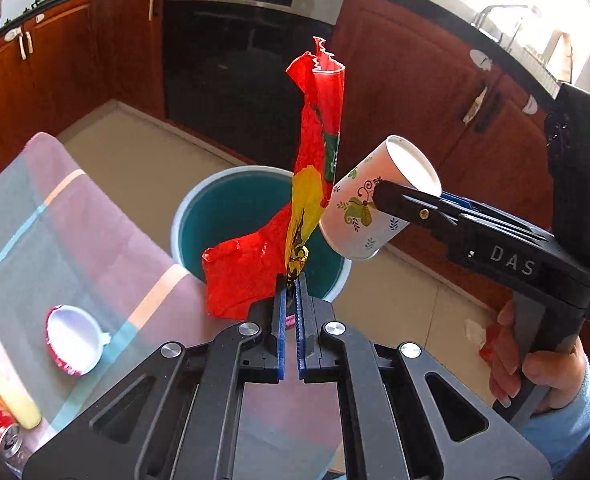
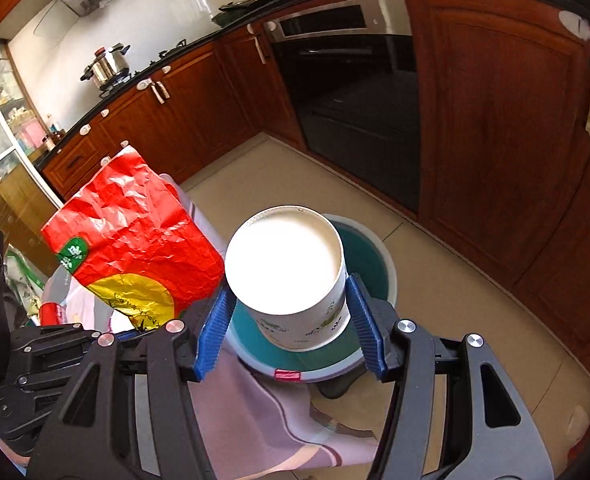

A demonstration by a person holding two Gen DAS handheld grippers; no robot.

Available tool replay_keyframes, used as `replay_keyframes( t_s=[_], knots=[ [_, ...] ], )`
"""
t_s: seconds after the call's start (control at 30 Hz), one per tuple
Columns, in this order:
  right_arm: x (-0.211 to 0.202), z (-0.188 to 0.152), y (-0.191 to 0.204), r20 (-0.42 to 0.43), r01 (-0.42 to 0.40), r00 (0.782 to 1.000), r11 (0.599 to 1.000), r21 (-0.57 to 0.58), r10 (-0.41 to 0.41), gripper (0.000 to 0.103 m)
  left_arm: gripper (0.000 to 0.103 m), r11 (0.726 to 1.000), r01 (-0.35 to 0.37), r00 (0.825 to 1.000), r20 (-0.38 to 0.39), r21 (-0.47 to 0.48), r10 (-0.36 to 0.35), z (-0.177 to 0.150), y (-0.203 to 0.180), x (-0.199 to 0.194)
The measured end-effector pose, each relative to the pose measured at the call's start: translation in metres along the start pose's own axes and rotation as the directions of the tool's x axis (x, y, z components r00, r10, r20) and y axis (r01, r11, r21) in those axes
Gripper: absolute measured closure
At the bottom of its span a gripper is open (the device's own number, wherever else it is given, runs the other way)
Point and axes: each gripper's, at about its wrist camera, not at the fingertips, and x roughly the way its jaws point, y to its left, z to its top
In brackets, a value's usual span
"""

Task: Collect trash
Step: 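Carry the chip bag and paper cup over the bin and release both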

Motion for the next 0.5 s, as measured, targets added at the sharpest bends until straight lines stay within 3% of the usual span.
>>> replay_keyframes(
  t_s=[0.23, 0.37, 0.4, 0.5],
  knots=[
    [0.035, 0.005, -0.030, -0.062, 0.043, 0.997, 0.999, 0.030, -0.041, 0.049, 0.096, 1.000, 0.023, 0.996, -0.084, -0.014, -0.024, 0.021, 0.008, 0.070],
    [0.053, 0.008, -0.037, -0.089, 0.052, 0.995, 0.998, 0.035, -0.048, 0.048, 0.093, 0.999, 0.012, 0.994, -0.106, -0.035, -0.015, 0.024, 0.016, 0.085],
    [0.058, 0.009, -0.036, -0.095, 0.052, 0.994, 0.998, 0.032, -0.048, 0.048, 0.089, 0.999, 0.011, 0.994, -0.110, -0.043, -0.016, 0.024, 0.019, 0.086],
    [0.069, 0.009, -0.035, -0.108, 0.050, 0.993, 0.999, 0.021, -0.047, 0.048, 0.045, 0.997, -0.061, 0.995, -0.086, -0.046, 0.057, 0.018, 0.025, 0.081]
  ],
)
